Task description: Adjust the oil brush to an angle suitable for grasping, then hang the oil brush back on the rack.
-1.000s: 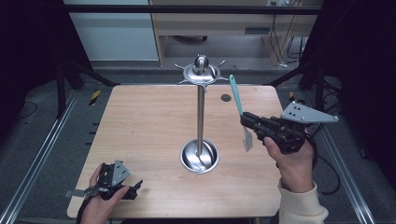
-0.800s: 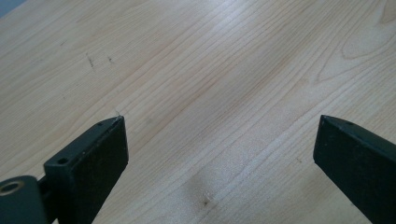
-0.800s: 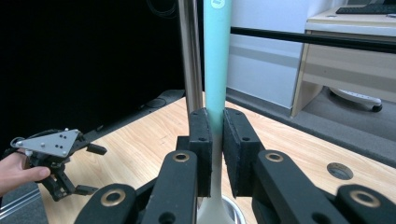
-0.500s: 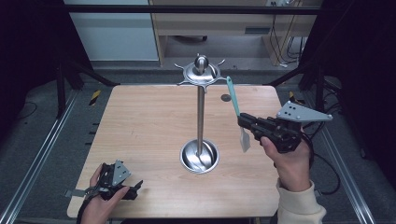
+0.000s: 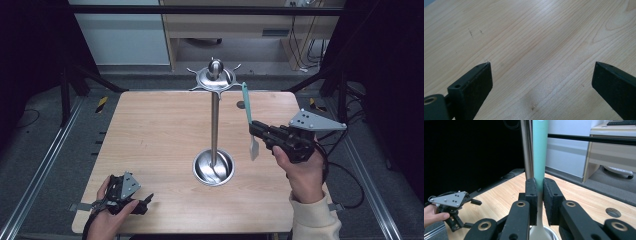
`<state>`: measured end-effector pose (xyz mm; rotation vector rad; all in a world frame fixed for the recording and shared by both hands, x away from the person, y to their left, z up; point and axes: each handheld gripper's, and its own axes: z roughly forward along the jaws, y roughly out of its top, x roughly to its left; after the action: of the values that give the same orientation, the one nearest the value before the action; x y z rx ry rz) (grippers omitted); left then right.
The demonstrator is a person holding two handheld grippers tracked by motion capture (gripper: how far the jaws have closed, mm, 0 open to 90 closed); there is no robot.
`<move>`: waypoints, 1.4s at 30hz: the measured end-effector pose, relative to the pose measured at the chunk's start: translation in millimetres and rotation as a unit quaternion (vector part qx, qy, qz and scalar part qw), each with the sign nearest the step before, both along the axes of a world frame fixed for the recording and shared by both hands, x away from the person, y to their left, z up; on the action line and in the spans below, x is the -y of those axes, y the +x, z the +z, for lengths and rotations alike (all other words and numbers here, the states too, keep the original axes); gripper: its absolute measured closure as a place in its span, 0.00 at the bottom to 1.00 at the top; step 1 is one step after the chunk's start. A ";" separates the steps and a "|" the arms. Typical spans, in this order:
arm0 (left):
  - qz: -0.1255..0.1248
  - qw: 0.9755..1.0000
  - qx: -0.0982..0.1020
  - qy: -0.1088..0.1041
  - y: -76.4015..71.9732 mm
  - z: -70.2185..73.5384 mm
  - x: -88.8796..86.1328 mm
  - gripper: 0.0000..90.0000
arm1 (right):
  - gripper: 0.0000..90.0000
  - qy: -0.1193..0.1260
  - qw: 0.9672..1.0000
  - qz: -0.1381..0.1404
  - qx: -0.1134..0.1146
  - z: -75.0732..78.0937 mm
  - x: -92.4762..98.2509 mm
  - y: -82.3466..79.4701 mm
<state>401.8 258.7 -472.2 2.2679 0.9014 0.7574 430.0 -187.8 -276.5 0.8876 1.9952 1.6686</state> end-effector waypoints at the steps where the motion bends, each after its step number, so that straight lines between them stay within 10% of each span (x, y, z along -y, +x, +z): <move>1: 0.000 1.000 0.000 0.000 0.0 0.0 0.0 0.03 | 0.92 0.001 1.000 -0.001 0.002 -1.1 -1.1 0.7; 35: -0.004 1.000 -0.004 0.003 0.2 -0.6 0.2 0.03 | 0.98 -0.003 1.000 0.000 0.017 -10.5 -9.2 11.1; 42: -0.004 1.000 -0.005 0.003 0.4 -0.8 0.2 0.03 | 0.85 -0.020 0.997 -0.066 0.023 -6.6 8.4 10.3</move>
<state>402.2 258.5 -472.9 2.2814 0.8952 0.7463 440.3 -196.3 -283.1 0.9366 1.8893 1.5571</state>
